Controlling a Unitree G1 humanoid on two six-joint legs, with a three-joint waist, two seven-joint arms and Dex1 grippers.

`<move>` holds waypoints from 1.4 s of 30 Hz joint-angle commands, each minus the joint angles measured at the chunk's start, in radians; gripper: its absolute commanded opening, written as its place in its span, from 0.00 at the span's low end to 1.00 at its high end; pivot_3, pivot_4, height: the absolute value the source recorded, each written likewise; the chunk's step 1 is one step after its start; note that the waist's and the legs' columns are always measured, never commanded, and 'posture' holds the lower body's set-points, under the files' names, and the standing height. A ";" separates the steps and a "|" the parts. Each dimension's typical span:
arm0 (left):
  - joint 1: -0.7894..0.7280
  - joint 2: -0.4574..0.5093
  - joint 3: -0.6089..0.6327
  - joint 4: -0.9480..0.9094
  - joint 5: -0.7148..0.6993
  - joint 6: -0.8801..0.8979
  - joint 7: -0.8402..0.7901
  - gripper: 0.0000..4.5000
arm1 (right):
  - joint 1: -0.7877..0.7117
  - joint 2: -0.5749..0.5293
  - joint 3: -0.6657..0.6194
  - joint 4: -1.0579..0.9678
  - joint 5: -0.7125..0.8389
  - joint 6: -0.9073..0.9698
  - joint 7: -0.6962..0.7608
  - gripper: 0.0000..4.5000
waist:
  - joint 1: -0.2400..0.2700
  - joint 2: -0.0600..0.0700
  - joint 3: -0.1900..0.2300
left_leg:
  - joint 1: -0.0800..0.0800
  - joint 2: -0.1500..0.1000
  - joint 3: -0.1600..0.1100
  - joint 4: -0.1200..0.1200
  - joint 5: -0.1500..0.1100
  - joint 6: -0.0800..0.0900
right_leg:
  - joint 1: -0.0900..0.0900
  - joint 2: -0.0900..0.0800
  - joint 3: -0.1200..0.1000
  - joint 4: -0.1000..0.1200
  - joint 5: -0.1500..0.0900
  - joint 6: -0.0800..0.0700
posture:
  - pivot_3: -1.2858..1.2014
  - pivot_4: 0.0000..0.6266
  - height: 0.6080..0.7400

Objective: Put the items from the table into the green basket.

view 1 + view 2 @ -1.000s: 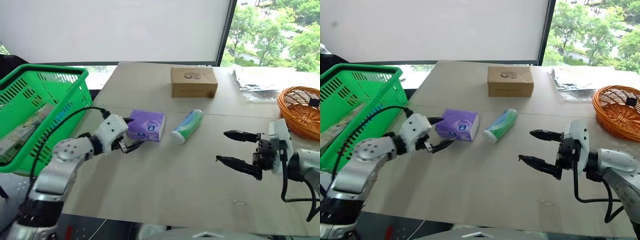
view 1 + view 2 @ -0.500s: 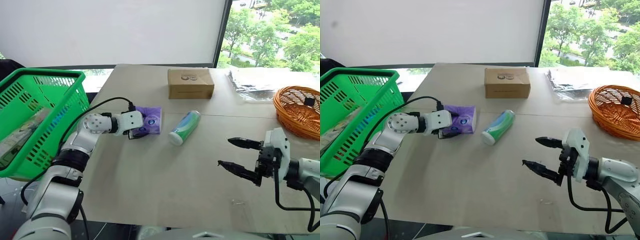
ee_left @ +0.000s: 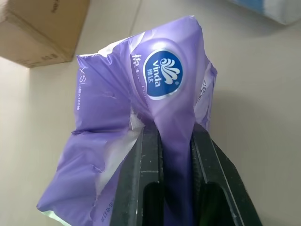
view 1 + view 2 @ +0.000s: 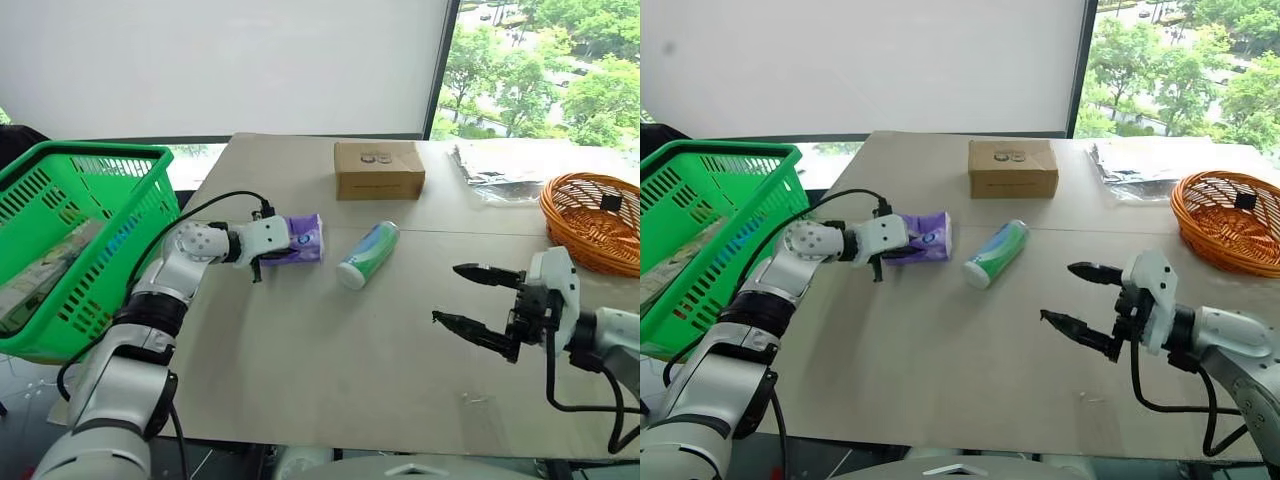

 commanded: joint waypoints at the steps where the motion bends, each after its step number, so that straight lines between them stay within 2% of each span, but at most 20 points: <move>1: -0.022 0.058 0.167 -0.148 -0.053 0.185 0.125 0.02 | -0.072 0.009 -0.005 -0.022 0.066 0.006 -0.001 1.00 | -0.006 -0.004 0.002 | -0.001 0.001 0.000 0.000 0.000 0.000 | -0.001 0.000 0.000 0.001 0.000 0.000 | 0.54 0.00 1.00; 3: -0.033 0.110 0.263 -0.228 -0.070 0.315 0.182 0.02 | -0.139 0.035 0.023 -0.015 0.102 0.014 -0.014 1.00 | -0.010 -0.005 0.002 | -0.002 0.001 -0.001 0.000 0.000 0.000 | -0.003 -0.002 0.000 0.001 0.000 -0.001 | 0.55 0.00 1.00; 7: -0.074 0.303 0.402 -0.273 -0.032 0.481 0.279 0.02 | -0.300 0.110 0.085 0.016 0.179 0.049 -0.044 1.00 | -0.026 -0.011 0.006 | -0.006 0.001 -0.001 -0.002 0.000 0.000 | -0.010 -0.004 0.000 0.006 0.001 -0.001 | 0.58 0.00 1.00; 11: -0.039 0.465 0.432 -0.206 0.023 0.501 0.337 0.02 | -0.407 0.160 0.139 0.055 0.188 0.059 -0.045 1.00 | -0.009 -0.010 0.005 | -0.005 -0.001 -0.002 -0.005 -0.001 0.000 | -0.011 -0.004 -0.001 0.006 0.000 -0.002 | 0.60 0.00 1.00; 14: 0.026 0.521 0.466 -0.126 0.033 0.467 0.388 0.02 | -0.465 0.187 0.160 0.084 0.188 0.058 -0.035 1.00 | 0.020 -0.008 0.006 | -0.004 -0.003 0.000 -0.005 -0.001 0.000 | -0.010 -0.005 -0.002 0.006 0.000 -0.001 | 0.61 0.00 1.00; 15: 0.041 0.525 0.473 -0.114 0.029 0.453 0.397 0.02 | -0.474 0.191 0.162 0.090 0.188 0.058 -0.033 1.00 | 0.035 -0.008 0.006 | -0.004 -0.003 0.000 -0.005 0.000 0.000 | -0.010 -0.005 -0.002 0.006 0.000 -0.001 | 0.61 0.00 1.00; 17: 0.048 0.506 0.466 -0.082 0.021 0.434 0.421 0.25 | -0.484 0.193 0.171 0.100 0.177 0.055 -0.018 1.00 | 0.067 -0.012 0.005 | -0.003 -0.002 -0.002 -0.003 0.000 0.000 | -0.008 -0.006 -0.005 0.006 0.000 -0.001 | 0.61 0.00 1.00; 18: 0.043 0.494 0.455 -0.064 0.025 0.421 0.440 0.30 | -0.486 0.192 0.176 0.103 0.170 0.052 -0.011 1.00 | 0.081 -0.014 0.003 | -0.004 -0.002 -0.004 -0.002 0.000 0.000 | -0.008 -0.008 -0.007 0.006 0.000 -0.001 | 0.61 0.00 1.00; 20: 0.023 0.474 0.431 -0.025 0.038 0.394 0.477 0.57 | -0.485 0.190 0.180 0.104 0.161 0.050 -0.003 1.00 | 0.100 -0.017 0.001 | -0.004 -0.001 -0.006 -0.001 0.000 0.000 | -0.008 -0.008 -0.009 0.006 0.000 -0.002 | 0.60 0.00 1.00; 22: -0.011 0.449 0.423 0.012 0.032 0.380 0.497 0.74 | -0.478 0.185 0.174 0.101 0.158 0.050 -0.005 1.00 | 0.117 -0.020 -0.001 | -0.005 -0.001 -0.007 -0.001 0.000 -0.001 | -0.008 -0.009 -0.010 0.006 0.001 -0.002 | 0.60 0.00 1.00; 26: -0.082 0.402 0.389 0.062 0.020 0.350 0.486 0.74 | -0.444 0.167 0.158 0.084 0.136 0.049 -0.023 1.00 | 0.126 -0.022 -0.003 | -0.009 -0.001 -0.006 -0.001 -0.001 -0.001 | -0.011 -0.011 -0.009 0.005 0.001 -0.003 | 0.59 0.00 1.00; 28: -0.109 0.382 0.380 0.074 0.012 0.344 0.472 0.74 | -0.423 0.155 0.163 0.077 0.106 0.043 -0.028 1.00 | 0.124 -0.023 -0.003 | -0.016 -0.001 -0.007 -0.001 -0.001 -0.001 | -0.018 -0.012 -0.008 0.005 0.002 -0.004 | 0.58 0.00 1.00; 30: -0.135 0.364 0.379 0.079 -0.006 0.344 0.449 0.74 | -0.399 0.143 0.195 0.080 0.024 0.025 -0.050 1.00 | 0.120 -0.023 -0.004 | -0.018 -0.002 -0.006 -0.001 0.000 -0.001 | -0.020 -0.012 -0.007 0.007 0.002 -0.004 | 0.57 0.00 1.00; 32: -0.169 0.306 0.437 0.038 -0.132 0.406 0.356 0.74 | -0.391 0.139 0.275 0.122 -0.148 -0.010 -0.123 1.00 | 0.111 -0.023 -0.004 | -0.019 -0.002 -0.005 -0.001 -0.001 -0.001 | -0.021 -0.012 -0.007 0.007 0.002 -0.004 | 0.57 0.00 1.00; 35: -0.114 0.264 0.486 -0.165 -0.352 0.547 0.116 0.74 | -0.397 0.168 0.344 0.189 -0.277 0.001 -0.208 1.00 | 0.093 -0.023 -0.004 | -0.020 -0.001 -0.003 -0.001 0.000 -0.001 | -0.022 -0.012 -0.007 0.007 0.002 -0.004 | 0.57 0.00 1.00; 37: 0.045 0.287 0.495 -0.400 -0.509 0.625 -0.092 0.74 | -0.402 0.218 0.370 0.226 -0.318 0.010 -0.263 1.00 | 0.064 -0.023 -0.005 | -0.019 -0.001 -0.002 -0.001 0.000 -0.001 | -0.022 -0.013 -0.005 0.007 0.002 -0.004 | 0.58 0.00 1.00; 38: 0.110 0.300 0.504 -0.491 -0.564 0.664 -0.145 0.74 | -0.403 0.239 0.376 0.235 -0.328 0.009 -0.276 1.00 | 0.050 -0.022 -0.005 | -0.019 -0.001 0.000 -0.002 0.000 -0.001 | -0.023 -0.013 -0.003 0.006 0.002 -0.004 | 0.58 0.00 1.00; 40: 0.218 0.314 0.510 -0.630 -0.635 0.729 -0.191 0.74 | -0.404 0.266 0.381 0.264 -0.357 0.005 -0.291 1.00 | 0.028 -0.020 -0.004 | -0.018 -0.002 0.004 -0.003 0.000 -0.001 | -0.025 -0.016 -0.001 0.009 0.002 -0.004 | 0.58 0.00 1.00; 42: 0.247 0.276 0.448 -0.724 -0.623 0.787 -0.117 0.74 | -0.397 0.258 0.391 0.298 -0.406 -0.042 -0.270 1.00 | 0.023 -0.019 -0.004 | -0.019 -0.001 0.004 -0.003 0.000 -0.001 | -0.026 -0.015 -0.001 0.010 0.002 -0.004 | 0.59 0.00 1.00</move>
